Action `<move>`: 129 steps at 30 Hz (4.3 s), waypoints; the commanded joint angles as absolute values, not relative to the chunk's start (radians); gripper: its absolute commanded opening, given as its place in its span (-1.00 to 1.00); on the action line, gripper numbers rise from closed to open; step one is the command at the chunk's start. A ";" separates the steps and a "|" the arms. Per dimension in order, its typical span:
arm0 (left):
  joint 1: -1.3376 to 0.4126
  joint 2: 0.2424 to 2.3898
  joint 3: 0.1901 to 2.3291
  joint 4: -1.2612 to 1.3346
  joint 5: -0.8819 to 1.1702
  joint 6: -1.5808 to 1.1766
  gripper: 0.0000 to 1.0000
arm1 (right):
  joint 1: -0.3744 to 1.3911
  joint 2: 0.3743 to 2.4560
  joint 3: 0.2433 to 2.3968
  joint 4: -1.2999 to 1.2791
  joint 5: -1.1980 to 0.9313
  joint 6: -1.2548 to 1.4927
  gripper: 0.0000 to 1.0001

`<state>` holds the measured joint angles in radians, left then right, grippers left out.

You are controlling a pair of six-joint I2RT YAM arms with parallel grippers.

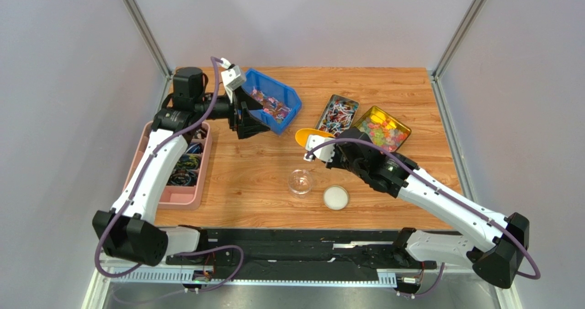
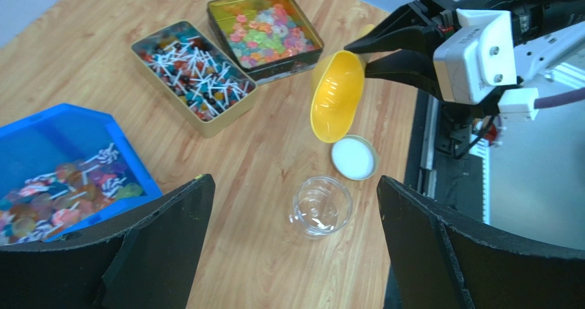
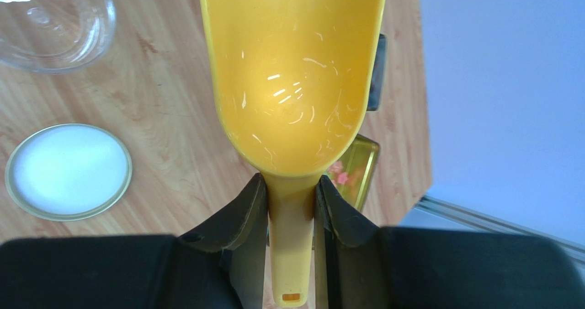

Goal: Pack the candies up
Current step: Pick up the spatula from the center of the board.

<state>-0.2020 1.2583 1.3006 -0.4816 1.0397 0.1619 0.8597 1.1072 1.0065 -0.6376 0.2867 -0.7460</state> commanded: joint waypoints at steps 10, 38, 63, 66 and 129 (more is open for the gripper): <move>-0.264 1.514 1.404 -0.499 1.166 0.068 0.84 | 0.960 1.158 1.003 -0.292 0.593 -0.887 -1.00; -0.359 1.583 1.371 -0.471 1.121 0.077 0.25 | 1.046 1.296 1.032 -0.163 0.606 -0.887 -1.00; -0.362 1.568 1.339 -0.408 1.066 0.044 -0.31 | 1.080 1.299 1.011 -0.161 0.629 -0.833 -1.00; -0.361 1.566 1.338 -0.405 1.049 0.043 -0.42 | 1.081 1.299 1.014 -0.170 0.624 -0.818 -1.00; -0.388 1.594 1.342 -0.525 1.256 0.170 -1.00 | 1.034 1.146 1.046 -0.161 0.272 -0.657 -0.32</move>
<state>-0.3614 1.5822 1.3266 -0.5110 1.2022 0.1295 1.0306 1.1717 0.9897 -0.2729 0.2947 -0.6880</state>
